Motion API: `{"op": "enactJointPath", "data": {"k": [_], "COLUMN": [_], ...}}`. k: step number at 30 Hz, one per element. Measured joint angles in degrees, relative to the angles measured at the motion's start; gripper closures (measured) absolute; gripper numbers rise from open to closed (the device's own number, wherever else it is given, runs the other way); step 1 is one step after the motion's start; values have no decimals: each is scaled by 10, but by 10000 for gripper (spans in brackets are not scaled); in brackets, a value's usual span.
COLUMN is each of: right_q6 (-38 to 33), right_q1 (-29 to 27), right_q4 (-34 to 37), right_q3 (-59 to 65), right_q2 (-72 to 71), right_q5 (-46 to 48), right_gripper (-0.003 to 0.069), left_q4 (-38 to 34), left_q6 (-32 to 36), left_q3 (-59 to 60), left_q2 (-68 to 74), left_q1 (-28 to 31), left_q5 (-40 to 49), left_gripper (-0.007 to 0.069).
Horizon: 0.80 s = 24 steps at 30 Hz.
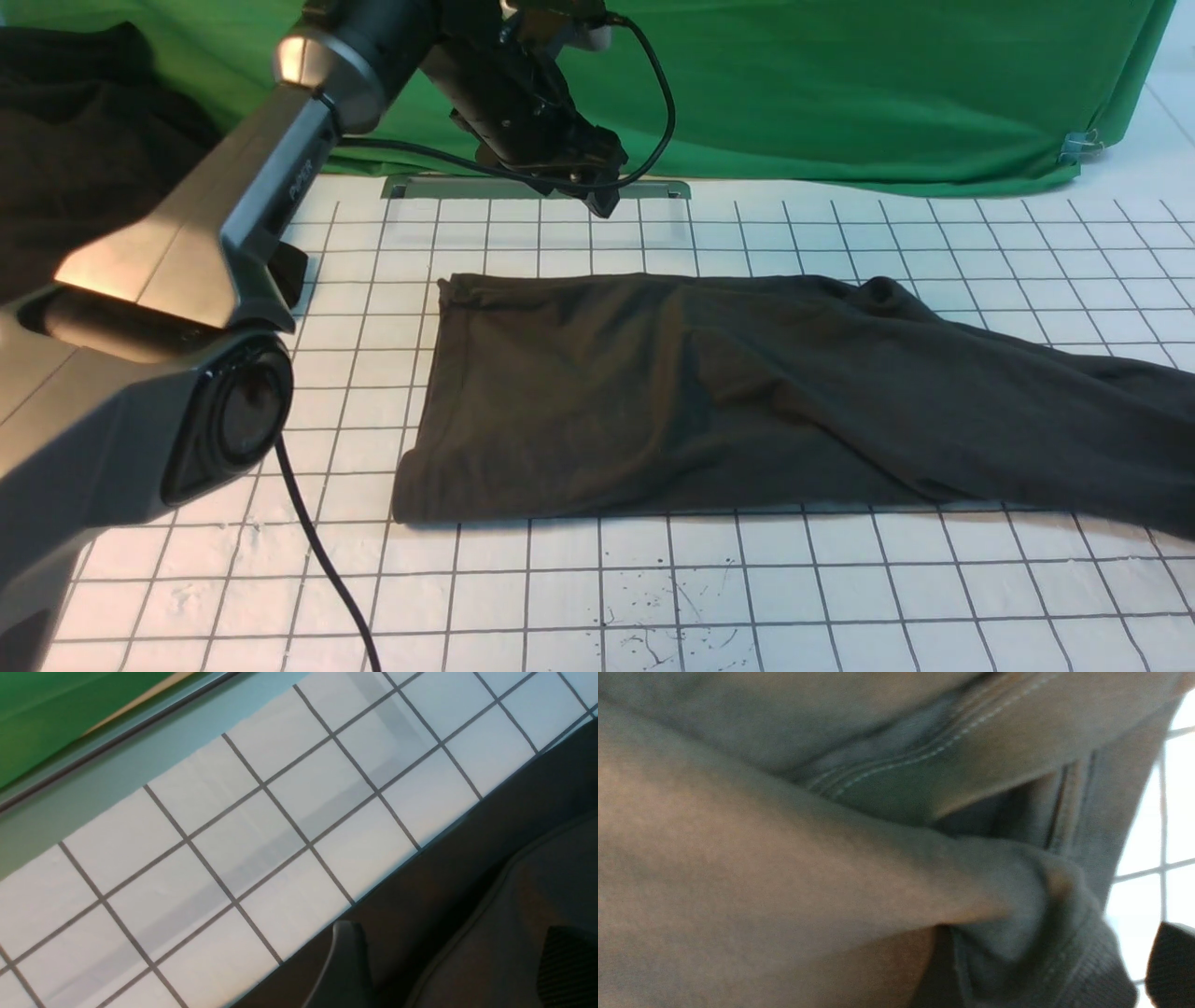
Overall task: Fold a long-sleeved shirt over a white checkered tablecloth.
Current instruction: 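Pull the folded dark garment lengthwise by its ends to straighten it flat on the table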
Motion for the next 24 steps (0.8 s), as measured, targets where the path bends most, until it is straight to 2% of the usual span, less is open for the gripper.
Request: {"op": "enactJointPath", "data": {"k": [2, 4, 6, 7, 8, 10, 12, 16, 24], "right_q6": [0, 0, 0, 0, -1, -2, -3, -3, -5], "right_q1": [0, 0, 0, 0, 0, 0, 0, 0, 0], "right_q4": [-3, -3, -3, -3, -3, -3, -3, -2, -2], "right_q3": [-6, -7, -7, -7, -7, -7, -10, -36, -149], "right_q2": [0, 0, 4, 6, 8, 15, 17, 17, 17], "right_q5": [3, 4, 7, 7, 7, 9, 9, 27, 96], "right_gripper": [153, 200, 311, 323, 377, 555, 619, 636, 636], "left_q4": [-1, -1, -1, -1, -2, -3, -3, 0, 64], "left_q6": [0, 0, 0, 0, 0, 0, 0, -1, -26], "left_q3": [0, 0, 0, 0, 0, 0, 0, 0, 1], "left_q2": [0, 0, 0, 0, 0, 0, 0, 0, -21], "left_q1": [0, 0, 0, 0, 0, 0, 0, 0, 2], "left_q5": [0, 0, 0, 0, 0, 0, 0, 0, 1], "left_gripper": [126, 126, 126, 126, 126, 126, 126, 126, 126]}}
